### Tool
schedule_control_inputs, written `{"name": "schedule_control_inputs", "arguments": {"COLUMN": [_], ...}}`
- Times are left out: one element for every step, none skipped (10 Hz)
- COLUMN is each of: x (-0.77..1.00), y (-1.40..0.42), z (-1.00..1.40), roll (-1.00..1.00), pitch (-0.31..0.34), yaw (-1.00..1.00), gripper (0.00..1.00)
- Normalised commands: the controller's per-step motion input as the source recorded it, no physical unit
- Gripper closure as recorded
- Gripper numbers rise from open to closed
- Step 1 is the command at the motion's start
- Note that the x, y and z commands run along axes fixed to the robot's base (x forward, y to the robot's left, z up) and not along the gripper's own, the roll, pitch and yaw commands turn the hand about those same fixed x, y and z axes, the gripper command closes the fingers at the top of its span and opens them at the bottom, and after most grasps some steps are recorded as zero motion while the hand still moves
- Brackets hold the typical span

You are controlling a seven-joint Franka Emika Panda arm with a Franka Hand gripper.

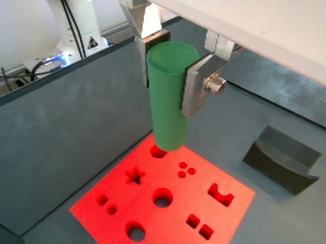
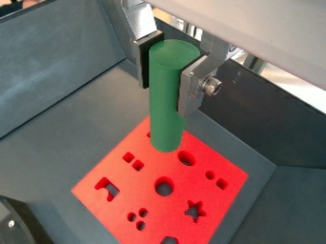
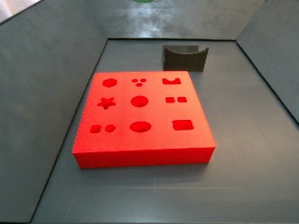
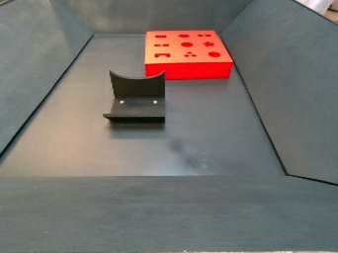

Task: Pick up the round object. Move up. Place the round object on the fixture. Regrasp the round object. Move to above the board. Insert the round object.
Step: Insert the round object.

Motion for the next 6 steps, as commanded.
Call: {"name": "schedule_control_inputs", "arguments": {"x": [0.35, 0.12, 0.00, -0.04, 0.00, 0.00], "y": [0.23, 0.28, -0.05, -0.18, -0.07, -0.01], "z": [-0.16, -0.15, -0.15, -0.67, -0.12, -0.03], "roll": [-0.29, -0.29, 0.00, -0.11, -0.11, 0.00], "pitch": [-0.014, -0.059, -0.029, -0.187, -0.084, 0.000], "yaw": [-0.49, -0.47, 0.00, 0.00, 0.00, 0.00], "gripper": [1.00, 1.00, 1.00, 1.00, 1.00, 1.00]}}
